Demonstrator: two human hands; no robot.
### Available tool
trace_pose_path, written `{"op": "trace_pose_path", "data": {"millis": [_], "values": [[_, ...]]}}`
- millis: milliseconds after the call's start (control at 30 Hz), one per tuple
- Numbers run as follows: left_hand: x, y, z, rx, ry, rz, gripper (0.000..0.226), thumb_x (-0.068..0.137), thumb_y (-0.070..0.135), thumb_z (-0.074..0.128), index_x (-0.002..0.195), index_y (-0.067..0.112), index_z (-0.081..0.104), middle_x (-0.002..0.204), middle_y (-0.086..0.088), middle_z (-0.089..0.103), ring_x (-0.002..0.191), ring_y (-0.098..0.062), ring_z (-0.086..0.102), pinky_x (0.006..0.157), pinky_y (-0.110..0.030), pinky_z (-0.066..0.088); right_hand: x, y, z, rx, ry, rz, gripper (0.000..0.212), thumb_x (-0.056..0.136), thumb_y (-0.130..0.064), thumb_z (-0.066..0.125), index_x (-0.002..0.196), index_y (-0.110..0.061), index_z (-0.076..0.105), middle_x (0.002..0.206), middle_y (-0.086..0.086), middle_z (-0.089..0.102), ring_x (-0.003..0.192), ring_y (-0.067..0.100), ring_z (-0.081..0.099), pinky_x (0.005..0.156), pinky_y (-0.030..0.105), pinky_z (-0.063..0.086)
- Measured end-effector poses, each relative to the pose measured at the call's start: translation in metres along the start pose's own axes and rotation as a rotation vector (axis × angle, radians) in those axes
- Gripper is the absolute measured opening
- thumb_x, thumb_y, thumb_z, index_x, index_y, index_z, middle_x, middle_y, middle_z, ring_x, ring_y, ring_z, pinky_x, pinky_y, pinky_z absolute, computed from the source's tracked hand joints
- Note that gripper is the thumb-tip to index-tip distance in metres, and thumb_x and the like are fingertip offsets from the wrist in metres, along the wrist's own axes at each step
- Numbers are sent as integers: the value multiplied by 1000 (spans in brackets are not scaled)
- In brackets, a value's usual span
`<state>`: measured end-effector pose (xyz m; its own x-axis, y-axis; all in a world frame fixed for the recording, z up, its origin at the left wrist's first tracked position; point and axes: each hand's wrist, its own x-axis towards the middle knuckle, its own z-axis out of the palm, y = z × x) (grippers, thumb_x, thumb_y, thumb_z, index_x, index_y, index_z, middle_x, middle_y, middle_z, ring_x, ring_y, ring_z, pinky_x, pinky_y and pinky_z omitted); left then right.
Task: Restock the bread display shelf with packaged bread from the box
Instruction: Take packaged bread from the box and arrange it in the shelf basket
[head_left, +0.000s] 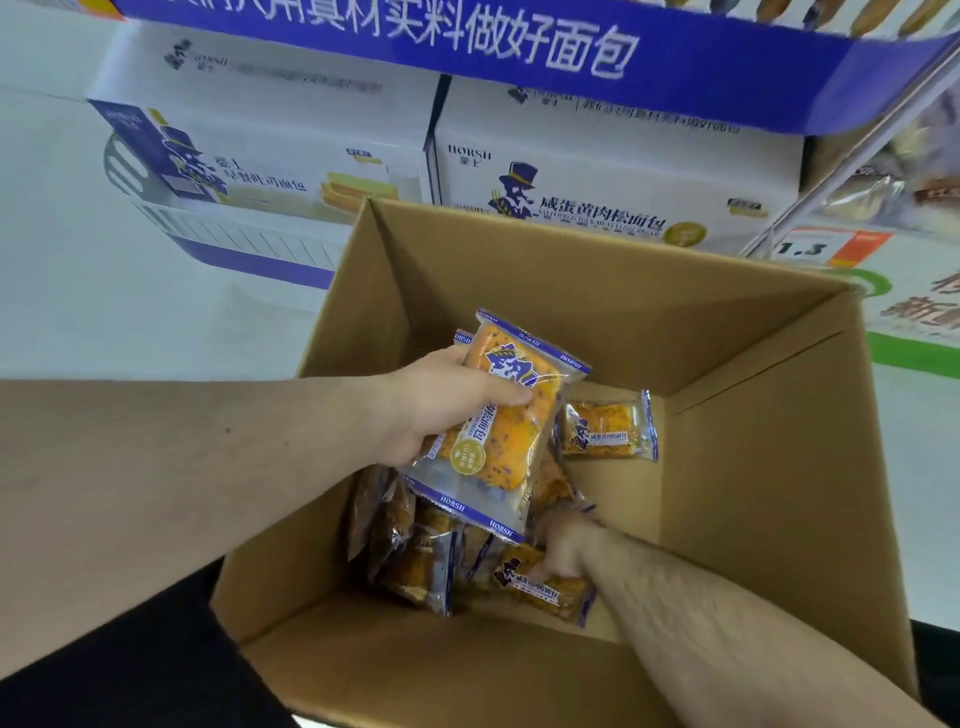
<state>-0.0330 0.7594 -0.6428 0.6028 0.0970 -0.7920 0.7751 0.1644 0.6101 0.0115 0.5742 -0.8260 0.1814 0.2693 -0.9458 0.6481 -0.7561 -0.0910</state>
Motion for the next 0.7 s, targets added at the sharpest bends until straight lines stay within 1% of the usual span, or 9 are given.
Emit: {"op": "trace_pose_path", "data": {"millis": [67, 167, 267, 367, 433, 500, 567, 600, 700], "values": [[-1, 2, 0, -52, 38, 17, 32, 86, 26, 75, 116, 26, 62, 98, -3, 78, 90, -25, 75, 84, -47, 58, -18, 12, -14, 43, 55, 34, 64, 86, -44, 72, 139, -12, 54, 134, 8, 60, 119, 26, 59, 99, 33, 49], [-2, 5, 0, -112, 105, 58, 34, 85, 26, 76, 115, 25, 61, 95, -4, 78, 86, -25, 75, 81, -47, 59, -57, 30, -50, 130, 194, 47, 51, 87, -42, 73, 126, -13, 59, 119, 7, 64, 105, 23, 61, 91, 32, 50], [-6, 9, 0, -164, 170, 104, 27, 85, 22, 76, 107, 25, 60, 92, -6, 77, 82, -26, 75, 72, -42, 60, -100, 47, -89, 134, 331, 53, 42, 88, -47, 69, 115, -15, 62, 116, 7, 67, 100, 22, 61, 84, 29, 48], [-10, 13, 3, -223, 211, 151, 27, 86, 19, 76, 107, 23, 60, 96, -9, 75, 84, -28, 74, 71, -42, 60, -153, 57, -116, 208, 490, 80, 37, 90, -46, 67, 110, -16, 64, 112, 5, 68, 102, 23, 63, 87, 32, 50], [-14, 16, 8, -263, 206, 169, 35, 84, 21, 77, 115, 22, 60, 99, -10, 76, 85, -30, 74, 78, -49, 60, -185, 64, -125, 414, 620, 54, 31, 93, -39, 65, 111, -14, 65, 108, 5, 70, 101, 24, 66, 90, 34, 52], [-19, 18, 12, -292, 188, 195, 38, 84, 22, 78, 117, 23, 59, 99, -11, 76, 85, -32, 75, 81, -52, 59, -212, 66, -127, 851, 708, -70, 27, 95, -30, 64, 114, -11, 66, 102, 5, 75, 92, 22, 72, 89, 40, 57], [-21, 18, 17, -303, 169, 231, 35, 85, 21, 76, 117, 22, 60, 98, -11, 76, 84, -32, 75, 80, -52, 59, -236, 58, -123, 1252, 681, -218, 28, 97, -28, 61, 119, -10, 65, 97, 7, 78, 87, 22, 75, 80, 37, 59], [-23, 18, 19, -310, 156, 243, 32, 87, 21, 74, 116, 20, 60, 97, -11, 76, 83, -31, 75, 78, -50, 60, -245, 51, -120, 1378, 641, -276, 29, 97, -30, 59, 118, -11, 65, 98, 8, 78, 88, 22, 76, 76, 35, 59], [-30, 21, 29, -328, 56, 270, 28, 93, 20, 68, 120, 17, 61, 98, -13, 77, 85, -32, 75, 78, -50, 60, -262, 23, -110, 1531, 542, -406, 28, 98, -34, 54, 112, -13, 66, 100, 10, 78, 89, 23, 76, 72, 34, 60]]}}
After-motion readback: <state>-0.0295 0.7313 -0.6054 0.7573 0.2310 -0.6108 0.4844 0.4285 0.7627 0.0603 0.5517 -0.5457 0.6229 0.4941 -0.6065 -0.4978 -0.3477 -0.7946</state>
